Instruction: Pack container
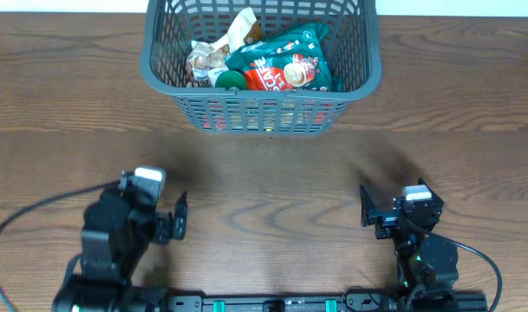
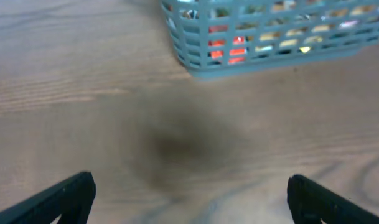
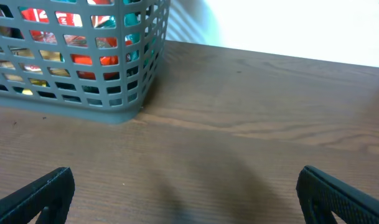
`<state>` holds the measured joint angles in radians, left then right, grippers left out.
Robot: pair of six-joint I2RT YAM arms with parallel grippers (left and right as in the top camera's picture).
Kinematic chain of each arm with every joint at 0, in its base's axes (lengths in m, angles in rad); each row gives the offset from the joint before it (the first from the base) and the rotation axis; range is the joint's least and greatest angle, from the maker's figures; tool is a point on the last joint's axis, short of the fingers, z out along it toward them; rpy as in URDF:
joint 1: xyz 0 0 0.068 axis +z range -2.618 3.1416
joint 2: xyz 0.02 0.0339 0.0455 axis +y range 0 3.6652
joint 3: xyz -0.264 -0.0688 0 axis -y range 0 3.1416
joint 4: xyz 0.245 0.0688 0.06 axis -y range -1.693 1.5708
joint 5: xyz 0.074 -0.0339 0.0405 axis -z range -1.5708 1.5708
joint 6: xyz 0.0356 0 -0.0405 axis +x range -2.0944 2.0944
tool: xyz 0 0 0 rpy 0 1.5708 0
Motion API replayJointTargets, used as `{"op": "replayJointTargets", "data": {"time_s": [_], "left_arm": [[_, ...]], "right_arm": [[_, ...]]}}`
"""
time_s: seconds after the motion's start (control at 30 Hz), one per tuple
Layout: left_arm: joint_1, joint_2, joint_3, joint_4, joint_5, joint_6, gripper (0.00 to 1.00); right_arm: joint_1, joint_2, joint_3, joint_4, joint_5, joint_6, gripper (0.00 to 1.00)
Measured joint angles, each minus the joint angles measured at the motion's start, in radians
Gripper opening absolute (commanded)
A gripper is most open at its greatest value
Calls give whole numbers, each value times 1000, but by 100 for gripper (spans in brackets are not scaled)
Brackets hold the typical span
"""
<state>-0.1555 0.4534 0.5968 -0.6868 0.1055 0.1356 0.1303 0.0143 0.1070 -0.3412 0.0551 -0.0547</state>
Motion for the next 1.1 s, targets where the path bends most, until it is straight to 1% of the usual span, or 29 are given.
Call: {"op": "replayJointTargets", "data": {"time_s": [0.13, 0.27, 0.4, 0.47, 0.57, 0.67, 0.73, 0.9, 0.97, 1.1], "left_arm": [[0, -144, -82, 11, 5, 0, 99], [0, -260, -199, 143, 11, 0, 99], [0, -343, -338, 370, 15, 0, 99], [0, -354, -414, 526, 16, 0, 98], [0, -364, -499, 712, 4, 0, 99], [0, -381, -554, 818, -24, 0, 99], [0, -400, -578, 830, -38, 0, 99], [0, -440, -589, 729, -49, 0, 99], [0, -443, -589, 688, -39, 0, 98], [0, -443, -583, 672, -7, 5, 99]], "right_arm": [[0, 0, 0, 1, 0, 0, 99], [0, -1, 0, 1, 0, 0, 99], [0, -2, 0, 1, 0, 0, 99], [0, -2, 0, 1, 0, 0, 99], [0, -3, 0, 1, 0, 0, 99], [0, -2, 0, 1, 0, 0, 99], [0, -2, 0, 1, 0, 0, 99], [0, -2, 0, 1, 0, 0, 99], [0, -2, 0, 1, 0, 0, 99], [0, -3, 0, 1, 0, 0, 99]]}}
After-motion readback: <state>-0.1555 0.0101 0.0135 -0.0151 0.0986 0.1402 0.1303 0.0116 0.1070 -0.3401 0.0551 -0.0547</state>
